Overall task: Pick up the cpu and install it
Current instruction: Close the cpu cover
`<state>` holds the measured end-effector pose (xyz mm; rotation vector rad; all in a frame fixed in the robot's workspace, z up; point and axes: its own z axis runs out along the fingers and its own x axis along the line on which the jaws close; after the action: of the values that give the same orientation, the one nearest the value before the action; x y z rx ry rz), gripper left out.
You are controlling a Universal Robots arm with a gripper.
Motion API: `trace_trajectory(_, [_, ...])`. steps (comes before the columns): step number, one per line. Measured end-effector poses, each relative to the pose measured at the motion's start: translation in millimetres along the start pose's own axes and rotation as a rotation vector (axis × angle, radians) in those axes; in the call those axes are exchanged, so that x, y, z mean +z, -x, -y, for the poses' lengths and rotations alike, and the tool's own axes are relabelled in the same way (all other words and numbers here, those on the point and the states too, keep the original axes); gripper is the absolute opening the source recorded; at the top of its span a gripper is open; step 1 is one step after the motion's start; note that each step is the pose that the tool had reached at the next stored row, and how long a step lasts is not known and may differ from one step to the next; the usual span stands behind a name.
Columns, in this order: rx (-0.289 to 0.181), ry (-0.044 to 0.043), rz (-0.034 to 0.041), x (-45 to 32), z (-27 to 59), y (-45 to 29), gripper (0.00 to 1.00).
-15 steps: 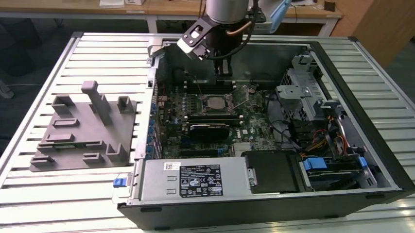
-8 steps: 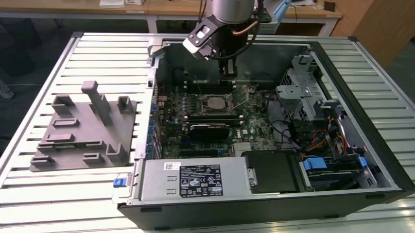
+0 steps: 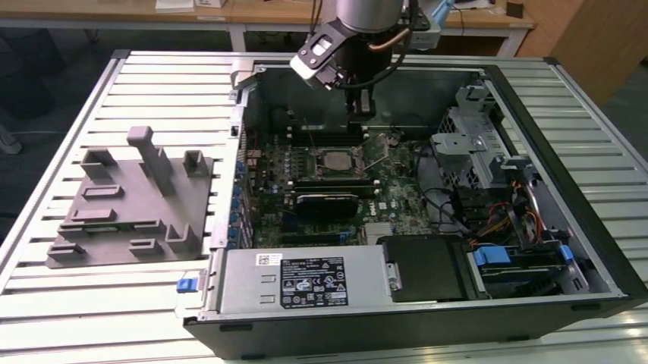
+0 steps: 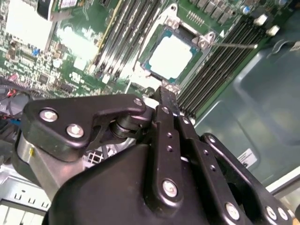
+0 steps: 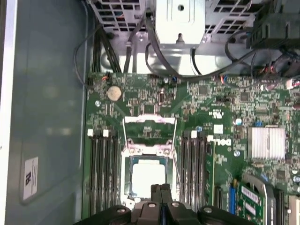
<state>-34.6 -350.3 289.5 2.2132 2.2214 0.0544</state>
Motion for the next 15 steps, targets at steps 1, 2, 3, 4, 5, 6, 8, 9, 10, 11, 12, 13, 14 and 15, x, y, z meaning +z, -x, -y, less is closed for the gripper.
trace_trajectory(1, [0.000,-0.0003,0.0001,0.0,-2.3,0.2,0.11])
trace_trajectory(2, [0.000,-0.0006,0.0002,0.1,-4.5,0.3,0.11])
trace_trajectory(3, [0.000,-0.0010,-0.0002,0.3,-6.9,0.4,0.11])
trace_trajectory(4, [0.000,-0.0020,-0.0025,0.4,-9.4,0.5,0.11])
trace_trajectory(5, [0.000,-0.0033,-0.0097,0.7,-11.6,0.5,0.11])
trace_trajectory(6, [0.001,-0.0047,-0.0204,0.9,-13.3,0.5,0.11])
trace_trajectory(8, [0.001,-0.0064,-0.0348,1.8,-16.3,0.6,0.11])
trace_trajectory(9, [0.001,-0.0066,-0.0350,2.2,-17.6,0.6,0.11])
trace_trajectory(10, [0.001,-0.0069,-0.0348,2.5,-18.7,0.6,0.11])
trace_trajectory(11, [0.001,-0.0070,-0.0348,3.0,-20.0,0.7,0.11])
trace_trajectory(12, [0.001,-0.0071,-0.0349,3.7,-21.4,0.7,0.11])
trace_trajectory(13, [0.001,-0.0072,-0.0348,4.5,-23.2,0.7,0.11])
trace_trajectory(14, [0.001,-0.0074,-0.0346,5.4,-25.2,0.8,0.11])
trace_trajectory(15, [0.000,-0.0075,-0.0343,6.5,-27.0,0.8,0.11])
